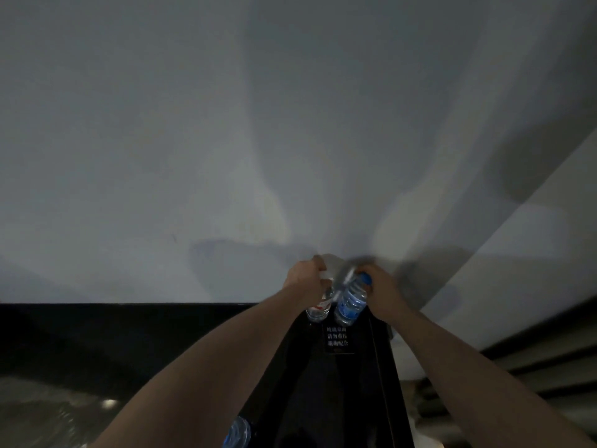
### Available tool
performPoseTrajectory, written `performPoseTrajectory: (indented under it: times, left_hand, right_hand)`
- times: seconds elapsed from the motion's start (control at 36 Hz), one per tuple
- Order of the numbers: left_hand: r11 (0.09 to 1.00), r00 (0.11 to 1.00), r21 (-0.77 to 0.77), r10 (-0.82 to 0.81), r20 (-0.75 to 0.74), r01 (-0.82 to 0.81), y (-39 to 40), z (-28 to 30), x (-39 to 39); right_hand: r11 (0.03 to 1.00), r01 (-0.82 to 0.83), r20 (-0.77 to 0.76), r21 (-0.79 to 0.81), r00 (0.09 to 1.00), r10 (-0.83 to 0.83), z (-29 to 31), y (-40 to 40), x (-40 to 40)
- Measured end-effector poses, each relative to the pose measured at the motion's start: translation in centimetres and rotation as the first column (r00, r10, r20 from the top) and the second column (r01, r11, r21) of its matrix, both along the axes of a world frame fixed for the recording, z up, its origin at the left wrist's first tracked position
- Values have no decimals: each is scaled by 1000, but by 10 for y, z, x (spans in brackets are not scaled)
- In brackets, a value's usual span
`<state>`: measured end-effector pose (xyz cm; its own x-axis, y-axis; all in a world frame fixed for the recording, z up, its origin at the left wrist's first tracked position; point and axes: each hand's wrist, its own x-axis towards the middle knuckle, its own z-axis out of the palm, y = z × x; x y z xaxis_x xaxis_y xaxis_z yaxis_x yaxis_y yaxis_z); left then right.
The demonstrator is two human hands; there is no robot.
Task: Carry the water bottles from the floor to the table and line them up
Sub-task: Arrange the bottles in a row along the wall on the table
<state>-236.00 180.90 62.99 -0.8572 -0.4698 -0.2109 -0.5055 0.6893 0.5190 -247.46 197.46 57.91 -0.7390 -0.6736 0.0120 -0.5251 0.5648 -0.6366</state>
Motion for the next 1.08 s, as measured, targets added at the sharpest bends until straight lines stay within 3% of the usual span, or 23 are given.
performPoseTrajectory:
  times: [0.33, 0.72, 1.08]
  left_hand:
    - [999, 999, 28, 41, 0, -41, -2, 1, -4]
    - [999, 999, 35, 28, -46, -26, -9, -6, -5]
    - [1000, 991, 10, -12, -132, 13, -3, -9, -1]
  right_hand:
    - [978, -200, -68, 64, 976, 205, 18, -11, 7]
    - [998, -14, -85, 65, 996, 20, 25, -15, 8]
    - [998, -52, -10, 41, 999, 53, 34, -12, 18]
